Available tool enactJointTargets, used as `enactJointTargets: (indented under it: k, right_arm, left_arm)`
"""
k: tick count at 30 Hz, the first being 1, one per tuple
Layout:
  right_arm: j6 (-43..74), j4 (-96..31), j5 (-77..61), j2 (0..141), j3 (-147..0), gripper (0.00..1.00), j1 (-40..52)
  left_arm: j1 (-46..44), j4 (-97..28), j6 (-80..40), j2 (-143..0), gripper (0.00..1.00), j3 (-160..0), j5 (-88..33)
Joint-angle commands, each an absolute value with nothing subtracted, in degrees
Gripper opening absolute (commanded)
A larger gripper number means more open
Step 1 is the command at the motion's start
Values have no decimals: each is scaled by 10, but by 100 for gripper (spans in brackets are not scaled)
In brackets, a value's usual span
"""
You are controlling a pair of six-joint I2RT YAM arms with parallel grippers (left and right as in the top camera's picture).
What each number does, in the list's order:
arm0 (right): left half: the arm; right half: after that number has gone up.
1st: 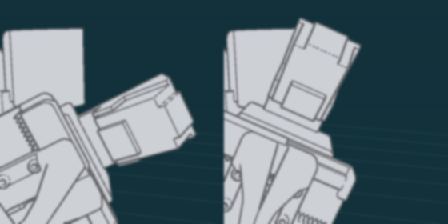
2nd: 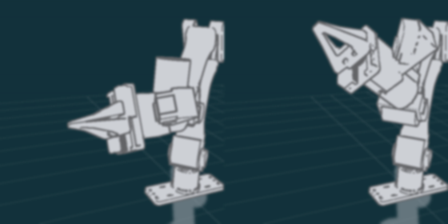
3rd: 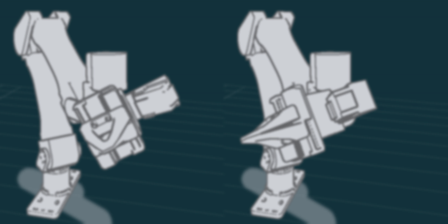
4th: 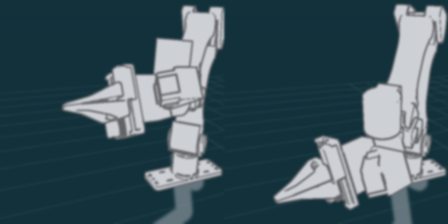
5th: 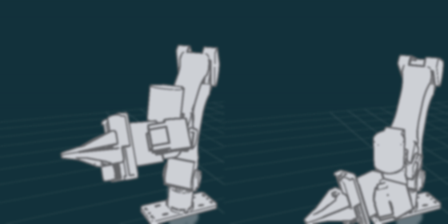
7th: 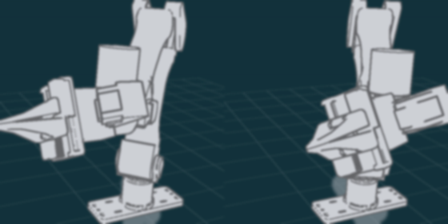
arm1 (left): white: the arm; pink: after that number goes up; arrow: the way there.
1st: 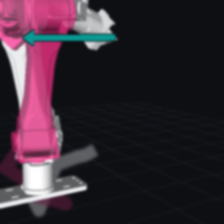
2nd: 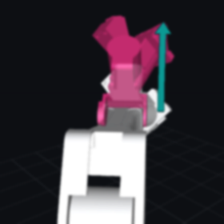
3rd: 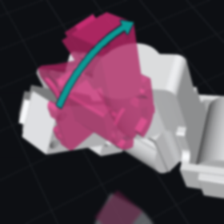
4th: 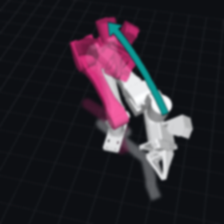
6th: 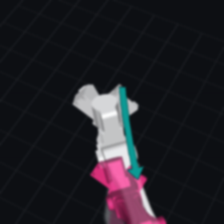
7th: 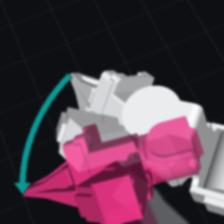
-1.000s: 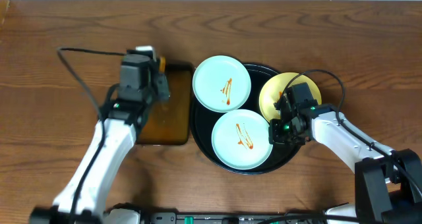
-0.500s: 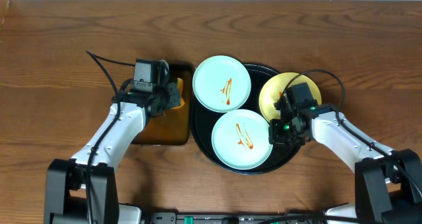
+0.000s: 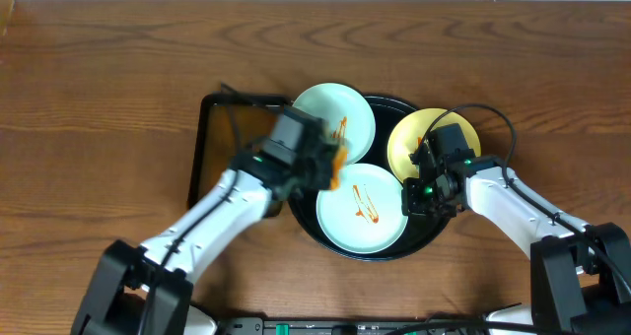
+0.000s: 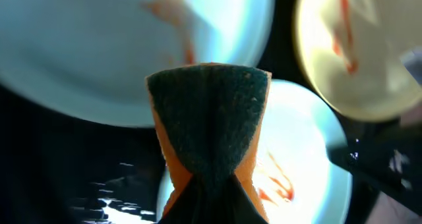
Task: Clean dirty plates on tray and stack at the side
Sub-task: 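Wipe the front blue plate with the sponge in the left gripper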
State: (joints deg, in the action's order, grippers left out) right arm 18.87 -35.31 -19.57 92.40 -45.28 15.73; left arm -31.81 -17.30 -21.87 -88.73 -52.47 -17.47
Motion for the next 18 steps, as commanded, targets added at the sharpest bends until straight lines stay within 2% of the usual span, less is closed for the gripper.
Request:
enactJointTargets:
  k: [1,18]
  right_arm:
    - [193,-354,-200,927,-460,1,166]
    - [193,-354,-200,927,-460,1,166]
  left_arm:
    - [-368,-157,-265,-890,7,-534,-133]
    - [-520,-65,-368,-1010,7,-534,-134]
